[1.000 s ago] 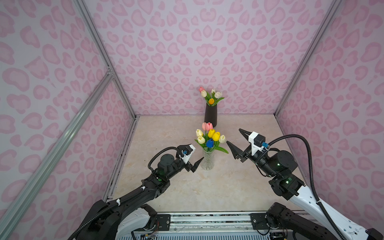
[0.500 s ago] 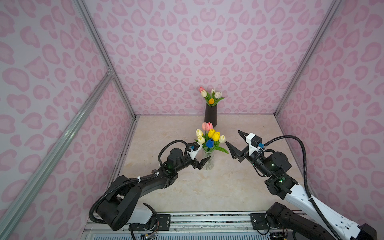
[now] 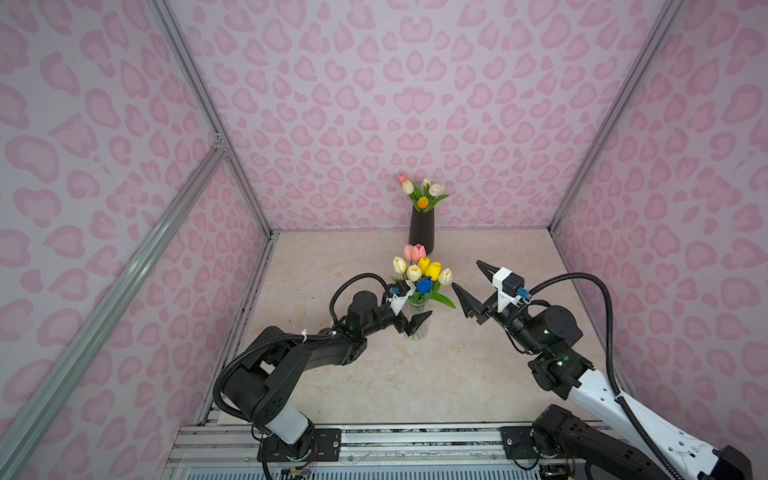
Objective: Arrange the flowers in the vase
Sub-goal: 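Open and withdraw the right gripper while the left gripper reaches toward the vase, then grip the glass vase with the left gripper and slide it beside the dark vase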
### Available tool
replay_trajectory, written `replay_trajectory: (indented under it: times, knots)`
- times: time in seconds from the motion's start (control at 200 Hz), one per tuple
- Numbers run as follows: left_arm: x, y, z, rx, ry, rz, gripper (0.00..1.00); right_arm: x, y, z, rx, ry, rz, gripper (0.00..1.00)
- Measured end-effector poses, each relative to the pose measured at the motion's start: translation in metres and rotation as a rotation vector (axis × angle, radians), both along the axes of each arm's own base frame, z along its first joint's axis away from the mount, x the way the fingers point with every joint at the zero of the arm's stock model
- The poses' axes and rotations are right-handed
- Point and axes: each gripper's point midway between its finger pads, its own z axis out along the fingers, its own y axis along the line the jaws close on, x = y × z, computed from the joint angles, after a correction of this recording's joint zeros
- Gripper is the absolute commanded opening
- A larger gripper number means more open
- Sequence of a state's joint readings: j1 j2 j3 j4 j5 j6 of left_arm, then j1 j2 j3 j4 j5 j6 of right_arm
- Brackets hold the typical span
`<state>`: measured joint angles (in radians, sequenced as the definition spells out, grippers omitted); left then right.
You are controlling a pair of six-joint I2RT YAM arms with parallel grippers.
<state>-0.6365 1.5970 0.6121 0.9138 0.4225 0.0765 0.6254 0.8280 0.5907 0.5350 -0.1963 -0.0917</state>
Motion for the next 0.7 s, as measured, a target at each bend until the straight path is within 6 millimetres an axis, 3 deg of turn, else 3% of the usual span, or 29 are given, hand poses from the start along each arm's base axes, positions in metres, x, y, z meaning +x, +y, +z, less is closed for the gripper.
replay_trajectory:
  times: [0.175, 0.375, 0.575, 0.7]
  knots:
    - [0.0, 0.0, 0.001, 0.001, -0.005, -0.001, 0.73, 0.0, -0.002, 0.001, -0.002, -0.007, -0.014, 0.8]
    - [-0.001, 0.0, 0.003, 0.001, -0.013, -0.004, 0.65, 0.001, 0.0, 0.0, -0.01, -0.008, -0.012, 0.79]
    - [-0.003, 0.004, 0.004, 0.009, -0.024, 0.002, 0.49, -0.003, 0.003, 0.002, -0.014, -0.022, -0.001, 0.79]
    - [-0.001, 0.011, 0.004, 0.016, -0.024, 0.017, 0.46, -0.007, 0.001, 0.009, 0.0, -0.047, 0.006, 0.79]
